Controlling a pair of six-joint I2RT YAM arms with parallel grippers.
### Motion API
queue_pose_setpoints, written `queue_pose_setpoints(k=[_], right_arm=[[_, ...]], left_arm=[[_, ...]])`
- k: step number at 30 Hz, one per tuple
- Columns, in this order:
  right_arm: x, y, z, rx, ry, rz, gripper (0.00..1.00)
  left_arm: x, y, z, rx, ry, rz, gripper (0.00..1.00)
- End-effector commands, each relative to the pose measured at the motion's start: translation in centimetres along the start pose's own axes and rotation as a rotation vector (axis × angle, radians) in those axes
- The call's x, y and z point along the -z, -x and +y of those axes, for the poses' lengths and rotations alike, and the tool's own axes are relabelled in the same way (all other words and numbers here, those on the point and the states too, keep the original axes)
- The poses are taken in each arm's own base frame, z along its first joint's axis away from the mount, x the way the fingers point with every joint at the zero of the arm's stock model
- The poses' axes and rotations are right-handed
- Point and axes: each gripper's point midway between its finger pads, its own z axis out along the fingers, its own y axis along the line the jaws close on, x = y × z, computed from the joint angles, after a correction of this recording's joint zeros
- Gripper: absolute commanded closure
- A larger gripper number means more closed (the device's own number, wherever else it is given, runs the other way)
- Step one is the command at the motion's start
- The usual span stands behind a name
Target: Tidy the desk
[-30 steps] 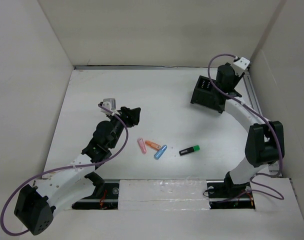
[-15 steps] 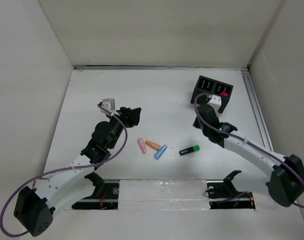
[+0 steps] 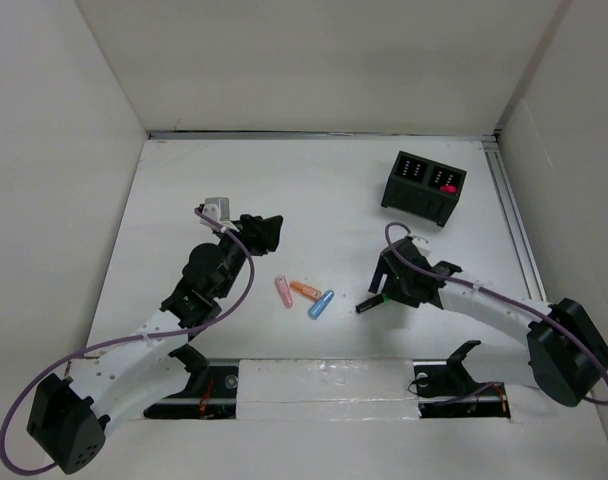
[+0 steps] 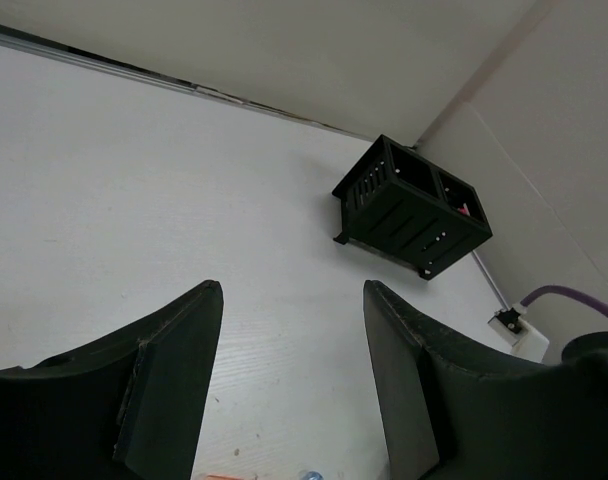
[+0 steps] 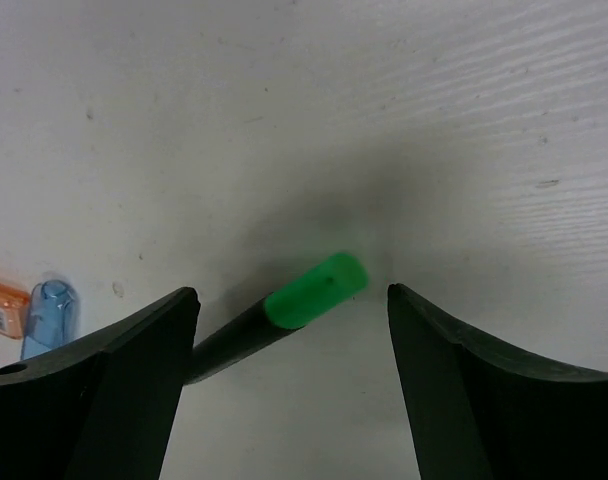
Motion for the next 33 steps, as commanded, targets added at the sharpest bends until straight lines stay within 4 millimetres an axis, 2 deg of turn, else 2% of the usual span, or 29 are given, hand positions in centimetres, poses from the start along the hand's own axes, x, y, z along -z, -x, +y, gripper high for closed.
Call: queue_pose_setpoints(k=[1,7,10,12,14,15,16,18,23,27,28,29,31,33], right_arm=[[0.1,0.1,2.8,-0.038,0.068,0.046,0.19],[0.0,-1.3,2.0,-0.036,0.034,0.069,0.24],[-1.2,-1.5,2.3,-0.034,0.044,0.078,0.29],[-1.8,-0.6,3.3,-0.024,0.054,0.052,0.33],[-2.7,-0.5,3.3,-0.003,0.027,0.058,0.38],[-2.6,-0.6,4.4,0.022,0.042,0.054,0.38],[-3.0,-0.9,4.3,0.039,0.025,0.059,0.39],[-3.1,-0.9,4.6,0.069,0.009,0.053,0.45],[-3.9,-1.7,3.6,0.105,-0.043,0.067,0.58],[-4.1,-2.1,3.0,0.134,-0.062,0.071,0.75],[-4.1,-2.0,3.0,0.141,-0.062,0.066,0.78],[-3.9,-1.3,3.6,0.152,-0.050,0.048,0.85],[-3.0,0.3,4.6,0.153,-0.024,-0.007,0.87],[-1.0,4.1,6.4,0.154,0.013,-0.123,0.88]], left_arm=[[0.0,1.0,-0.6,0.016,-0.029,-0.038,0.46],[0.3,1.6,-0.4,0.016,-0.019,-0.058,0.46],[0.3,1.5,-0.3,0.013,-0.014,-0.056,0.46],[0.1,1.3,-0.4,0.014,-0.019,-0.049,0.46],[0.0,1.2,-0.4,0.013,-0.019,-0.046,0.46],[0.0,1.2,-0.4,0.012,-0.016,-0.044,0.46],[0.0,1.1,-0.3,0.012,-0.012,-0.043,0.46],[0.0,1.3,-0.2,0.011,-0.010,-0.049,0.45],[0.2,1.4,-0.2,0.009,-0.007,-0.054,0.46],[0.4,1.7,-0.2,0.011,-0.007,-0.063,0.45],[0.4,1.8,-0.2,0.014,-0.009,-0.065,0.46],[0.4,1.8,-0.2,0.012,-0.009,-0.065,0.46],[0.4,1.7,-0.2,0.013,-0.009,-0.063,0.45],[0.4,1.7,-0.2,0.013,-0.010,-0.061,0.46]])
